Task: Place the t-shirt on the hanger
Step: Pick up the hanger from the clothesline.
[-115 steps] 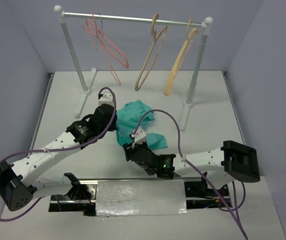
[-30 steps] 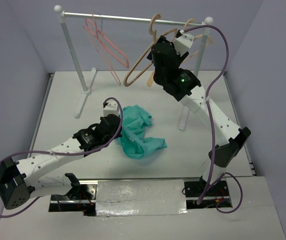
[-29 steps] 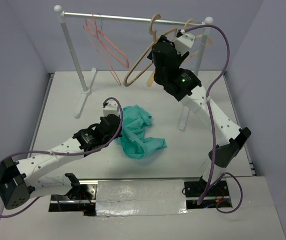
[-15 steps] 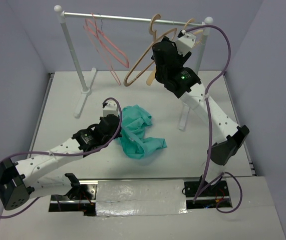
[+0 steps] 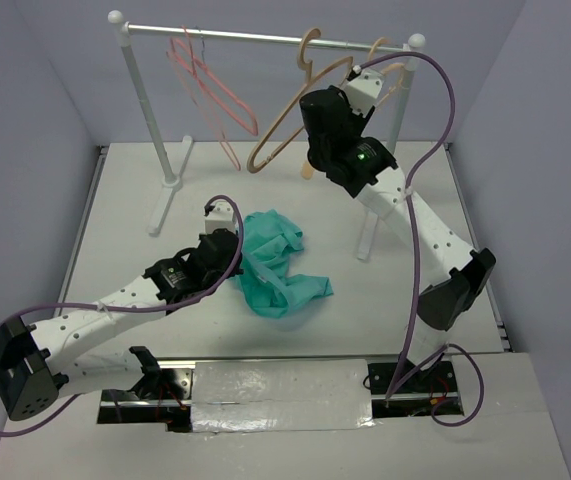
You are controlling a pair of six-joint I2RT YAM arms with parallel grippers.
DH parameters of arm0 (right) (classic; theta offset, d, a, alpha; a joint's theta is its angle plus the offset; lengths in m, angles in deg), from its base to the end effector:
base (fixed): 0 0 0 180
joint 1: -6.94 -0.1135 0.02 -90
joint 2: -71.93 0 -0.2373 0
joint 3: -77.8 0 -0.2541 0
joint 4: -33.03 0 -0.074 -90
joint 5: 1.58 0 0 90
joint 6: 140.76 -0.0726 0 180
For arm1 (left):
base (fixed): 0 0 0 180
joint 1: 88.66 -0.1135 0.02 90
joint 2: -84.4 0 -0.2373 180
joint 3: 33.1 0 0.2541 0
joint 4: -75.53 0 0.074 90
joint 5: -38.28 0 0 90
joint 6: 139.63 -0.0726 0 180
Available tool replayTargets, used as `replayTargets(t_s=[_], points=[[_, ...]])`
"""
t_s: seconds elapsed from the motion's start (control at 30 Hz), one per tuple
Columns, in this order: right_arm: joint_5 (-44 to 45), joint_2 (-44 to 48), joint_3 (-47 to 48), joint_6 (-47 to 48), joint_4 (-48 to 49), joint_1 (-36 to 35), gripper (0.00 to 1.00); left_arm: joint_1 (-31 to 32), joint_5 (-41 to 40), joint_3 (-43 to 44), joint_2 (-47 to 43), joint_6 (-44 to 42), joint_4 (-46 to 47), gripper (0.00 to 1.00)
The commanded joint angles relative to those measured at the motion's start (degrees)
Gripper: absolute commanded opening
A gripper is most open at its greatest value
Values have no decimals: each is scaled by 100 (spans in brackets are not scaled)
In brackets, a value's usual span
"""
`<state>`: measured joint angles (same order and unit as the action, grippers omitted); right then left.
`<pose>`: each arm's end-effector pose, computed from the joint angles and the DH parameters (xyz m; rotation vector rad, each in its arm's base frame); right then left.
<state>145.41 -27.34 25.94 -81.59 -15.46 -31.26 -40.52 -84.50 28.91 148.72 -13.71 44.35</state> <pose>0.3423 0.1919 0.4323 0.5209 1.6763 -0.0782 0.2186 -0.1850 0.2426 -0.1035 2.0631 -0.2884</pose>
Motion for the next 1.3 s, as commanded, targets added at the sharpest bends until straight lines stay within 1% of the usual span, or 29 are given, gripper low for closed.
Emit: replayTargets(t_s=[0.0, 0.07, 0.3, 0.33, 0.4, 0.53, 0.57, 0.63, 0.67, 0.73, 0.8, 0.83, 0.97, 1.0, 1.13, 1.27], points=[[330, 399, -110, 367, -85, 31, 51, -24, -124, -11, -86, -121, 187, 0], [356, 452, -118, 533, -103, 40, 46, -24, -106, -11, -77, -121, 187, 0], [383, 522, 5, 789, -200, 49, 42, -33, -124, -2, -59, -121, 196, 0], [374, 531, -4, 841, -174, 49, 37, -24, -124, 7, -51, -121, 196, 0], [348, 513, 31, 938, -173, 75, 33, -24, -124, 7, -33, -121, 188, 0], [321, 443, 119, 947, -349, 172, 30, -24, -150, 7, -33, -121, 187, 0], [321, 452, 93, 991, -340, 181, 22, -24, -142, 7, -33, -121, 187, 0], [347, 487, 75, 1235, -209, 207, 13, -24, -141, 7, -24, -129, 196, 0], [382, 504, 92, 1342, -156, 207, 6, -24, -150, 7, -15, -129, 196, 0], [435, 574, 101, 1561, 28, 216, 1, -24, -168, 16, 11, -121, 179, 0], [243, 697, 40, 1842, 308, 242, 0, -24, -177, 16, 20, -129, 179, 0], [147, 898, -47, 2000, 475, 234, 0, -24, -185, 16, 28, -138, 187, 0], [-284, 1443, -652, 2519, 1222, 234, 0, -33, -256, 16, 55, -138, 170, 0], [-407, 1541, -742, 2547, 1285, 234, 0, -33, -282, 33, 64, -129, 152, 0], [-917, 1796, -857, 2564, 1181, 234, 0, -24, -238, 16, 29, -138, 179, 0], [-1260, 1971, -997, 2486, 742, 225, 0, -24, -256, -2, 28, -147, 205, 0]])
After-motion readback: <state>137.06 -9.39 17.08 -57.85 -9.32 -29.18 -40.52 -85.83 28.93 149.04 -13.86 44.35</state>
